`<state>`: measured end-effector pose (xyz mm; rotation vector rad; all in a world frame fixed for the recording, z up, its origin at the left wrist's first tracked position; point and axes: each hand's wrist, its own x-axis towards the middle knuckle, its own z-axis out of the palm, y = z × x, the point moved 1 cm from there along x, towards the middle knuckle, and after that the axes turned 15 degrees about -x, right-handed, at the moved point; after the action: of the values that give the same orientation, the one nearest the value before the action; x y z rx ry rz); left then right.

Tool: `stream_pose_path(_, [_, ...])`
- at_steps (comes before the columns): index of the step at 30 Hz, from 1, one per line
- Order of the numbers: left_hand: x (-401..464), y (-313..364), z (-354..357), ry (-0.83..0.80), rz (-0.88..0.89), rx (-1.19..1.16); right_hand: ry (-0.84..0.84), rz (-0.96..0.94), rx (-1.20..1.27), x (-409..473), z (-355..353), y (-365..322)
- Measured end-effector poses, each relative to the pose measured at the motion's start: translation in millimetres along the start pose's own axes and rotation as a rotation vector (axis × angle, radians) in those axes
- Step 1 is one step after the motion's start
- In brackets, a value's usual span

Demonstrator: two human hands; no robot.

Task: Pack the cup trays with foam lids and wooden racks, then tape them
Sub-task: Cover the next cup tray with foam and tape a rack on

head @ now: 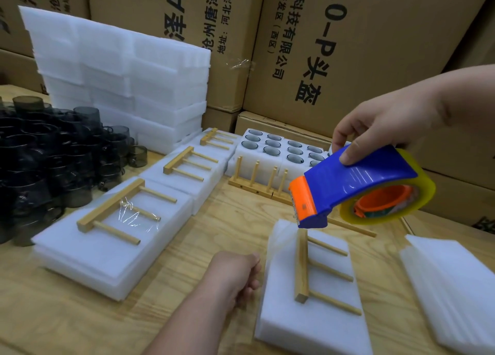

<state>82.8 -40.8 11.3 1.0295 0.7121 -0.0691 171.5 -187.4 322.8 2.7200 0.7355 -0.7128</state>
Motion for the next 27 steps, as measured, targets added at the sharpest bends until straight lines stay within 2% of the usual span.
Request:
stream_pose_path(8, [-12,-3,4,-0.029,0.130,0.218,0.024,-0.004,-0.027,1,6,3])
stream_pose_path(11, [-16,-9,3,0.048,0.259,0.414,0.026,-0.005,-0.031,-2,10,6])
stream_pose_path(14, [-18,-12,3,0.123,0.366,0.467,0.037,0.000,-0.029,-4,16,12])
stream_pose_path(21, [-20,-17,5,0.194,0.396,0.506,0.059,0.007,-0.054,-9,28,25])
stream_pose_path(27, [-21,-10,3,0.131,0.341,0.470,0.063,-0.006,-0.046,-12,35,30])
